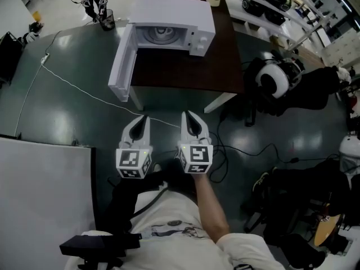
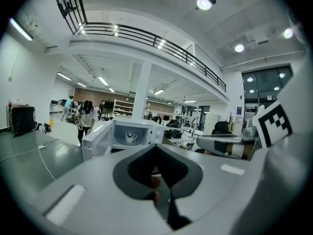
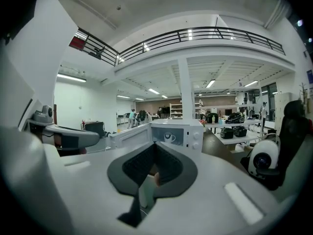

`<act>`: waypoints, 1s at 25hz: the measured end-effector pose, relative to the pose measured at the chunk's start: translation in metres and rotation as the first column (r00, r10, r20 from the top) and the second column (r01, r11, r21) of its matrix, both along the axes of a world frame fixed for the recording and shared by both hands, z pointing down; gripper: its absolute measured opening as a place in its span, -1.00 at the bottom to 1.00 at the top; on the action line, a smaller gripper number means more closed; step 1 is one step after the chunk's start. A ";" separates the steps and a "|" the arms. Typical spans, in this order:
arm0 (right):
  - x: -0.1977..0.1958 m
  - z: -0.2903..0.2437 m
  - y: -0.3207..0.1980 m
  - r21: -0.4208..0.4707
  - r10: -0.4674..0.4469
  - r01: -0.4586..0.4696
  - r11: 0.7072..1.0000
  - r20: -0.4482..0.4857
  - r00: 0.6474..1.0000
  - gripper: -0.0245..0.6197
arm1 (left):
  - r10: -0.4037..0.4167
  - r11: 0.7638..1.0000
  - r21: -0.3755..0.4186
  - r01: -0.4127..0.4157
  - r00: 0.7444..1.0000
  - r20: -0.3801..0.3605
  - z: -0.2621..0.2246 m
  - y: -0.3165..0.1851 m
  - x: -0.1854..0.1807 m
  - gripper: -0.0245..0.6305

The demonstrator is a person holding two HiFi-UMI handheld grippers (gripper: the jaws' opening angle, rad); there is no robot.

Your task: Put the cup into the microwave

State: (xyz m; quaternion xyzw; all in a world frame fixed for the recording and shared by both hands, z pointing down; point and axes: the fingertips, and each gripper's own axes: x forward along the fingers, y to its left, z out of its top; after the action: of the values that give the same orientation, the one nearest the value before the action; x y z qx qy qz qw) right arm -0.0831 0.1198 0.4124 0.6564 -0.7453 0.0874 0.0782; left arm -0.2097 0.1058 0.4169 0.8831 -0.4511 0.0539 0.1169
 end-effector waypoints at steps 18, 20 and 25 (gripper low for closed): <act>0.027 -0.056 0.119 0.100 -0.025 0.024 0.995 0.009 1.000 -0.92 | -0.012 0.999 0.044 0.013 1.000 -0.008 -0.039 0.120 0.013 -0.93; 0.033 -0.061 0.138 0.111 -0.010 0.009 0.994 0.014 1.000 -0.92 | -0.019 0.999 0.040 0.019 1.000 0.003 -0.038 0.141 0.015 -0.93; 0.034 -0.079 0.174 0.130 -0.039 0.038 0.991 0.005 0.999 -0.92 | -0.030 0.998 0.059 0.030 1.000 -0.002 -0.053 0.179 0.017 -0.93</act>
State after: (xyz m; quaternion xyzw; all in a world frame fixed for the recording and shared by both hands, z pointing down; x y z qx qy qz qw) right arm -0.0494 0.2939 0.3338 0.6453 -0.7621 0.0396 0.0342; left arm -0.1925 0.2848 0.3641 0.8794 -0.4656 0.0383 0.0919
